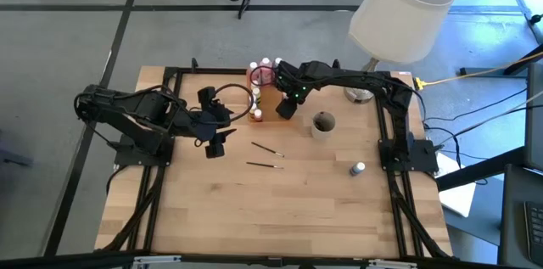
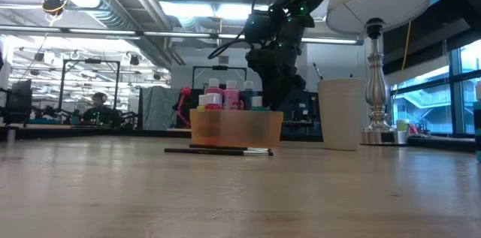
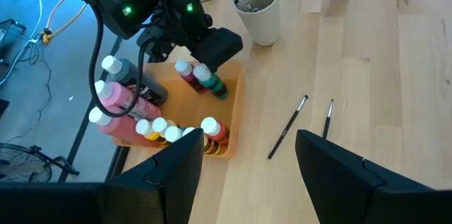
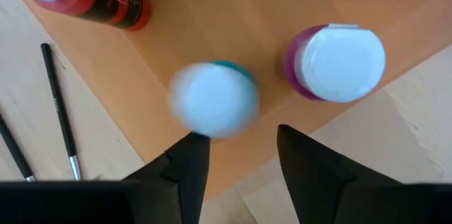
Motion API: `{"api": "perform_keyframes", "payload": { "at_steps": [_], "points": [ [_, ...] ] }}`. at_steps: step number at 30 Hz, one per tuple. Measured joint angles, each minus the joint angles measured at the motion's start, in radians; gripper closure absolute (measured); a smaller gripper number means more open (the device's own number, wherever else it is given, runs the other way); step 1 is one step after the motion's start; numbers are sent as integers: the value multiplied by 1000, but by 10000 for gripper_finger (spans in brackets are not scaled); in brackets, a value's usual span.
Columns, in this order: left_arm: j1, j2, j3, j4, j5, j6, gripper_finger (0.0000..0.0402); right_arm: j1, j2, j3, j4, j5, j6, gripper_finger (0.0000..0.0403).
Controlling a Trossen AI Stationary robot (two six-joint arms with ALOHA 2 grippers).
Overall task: Pick & Place Paint Supplies
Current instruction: Put the green paint bottle into the orange bin, then put the black paint brush into the light brown cup
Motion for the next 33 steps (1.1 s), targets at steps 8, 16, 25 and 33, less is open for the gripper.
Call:
{"api": "perform_keyframes", "payload": {
  "at_steps": [8,16,25,33],
  "points": [
    [0,0,0,0,0,0,180,8,-1,0,0,-1,3,235],
    [-1,0,0,0,25,5,180,12,-12,0,-69,-34,4,234],
    [-1,0,0,0,28,26,180,36,-118,1,-92,7,8,234],
    [-1,0,0,0,105,13,180,74,-276,2,-146,-1,30,234]
  ]
}}
